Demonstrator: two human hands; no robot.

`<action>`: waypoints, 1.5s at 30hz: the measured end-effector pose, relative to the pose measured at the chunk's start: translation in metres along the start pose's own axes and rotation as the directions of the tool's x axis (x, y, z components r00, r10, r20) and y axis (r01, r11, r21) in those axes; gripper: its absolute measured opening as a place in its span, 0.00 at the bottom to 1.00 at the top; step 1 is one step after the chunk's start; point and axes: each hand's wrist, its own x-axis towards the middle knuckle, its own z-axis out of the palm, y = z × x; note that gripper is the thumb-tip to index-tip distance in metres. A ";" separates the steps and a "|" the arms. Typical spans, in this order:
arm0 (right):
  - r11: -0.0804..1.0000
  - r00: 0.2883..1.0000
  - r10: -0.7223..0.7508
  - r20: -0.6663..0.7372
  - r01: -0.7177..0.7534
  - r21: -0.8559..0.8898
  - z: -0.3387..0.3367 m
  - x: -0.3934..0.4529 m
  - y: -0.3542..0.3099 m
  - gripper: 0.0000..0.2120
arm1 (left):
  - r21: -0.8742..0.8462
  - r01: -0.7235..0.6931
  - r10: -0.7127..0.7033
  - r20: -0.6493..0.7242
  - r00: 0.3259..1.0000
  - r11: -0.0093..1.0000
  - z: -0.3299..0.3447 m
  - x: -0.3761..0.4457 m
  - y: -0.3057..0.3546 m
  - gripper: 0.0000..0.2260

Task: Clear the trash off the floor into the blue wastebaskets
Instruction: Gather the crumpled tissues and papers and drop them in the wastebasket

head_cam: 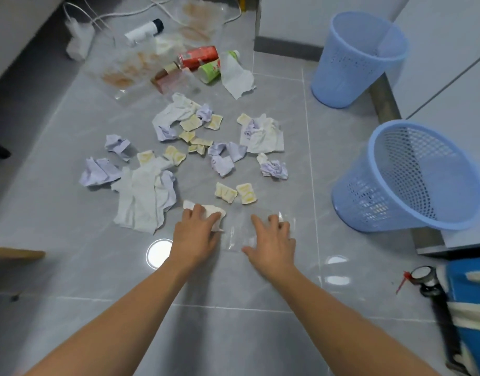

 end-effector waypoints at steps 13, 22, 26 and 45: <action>0.959 0.974 -0.106 -0.201 0.154 0.237 -0.010 0.010 0.022 0.16 | -0.225 -0.058 0.036 -0.103 0.994 0.973 -0.018 0.018 0.015 0.07; 0.863 0.753 0.114 -0.648 0.248 0.440 -0.159 0.000 0.081 0.11 | -0.306 -0.412 0.301 -0.350 0.887 0.859 -0.128 0.079 0.159 0.07; 0.849 0.642 0.305 -0.703 0.152 0.507 -0.224 -0.001 0.157 0.09 | -0.287 -0.555 0.441 -0.376 0.815 0.781 -0.151 0.109 0.252 0.07; 0.933 0.755 0.228 -0.615 0.012 0.360 -0.244 0.024 0.177 0.05 | -0.158 -0.557 0.499 -0.295 0.815 0.816 -0.150 0.108 0.260 0.12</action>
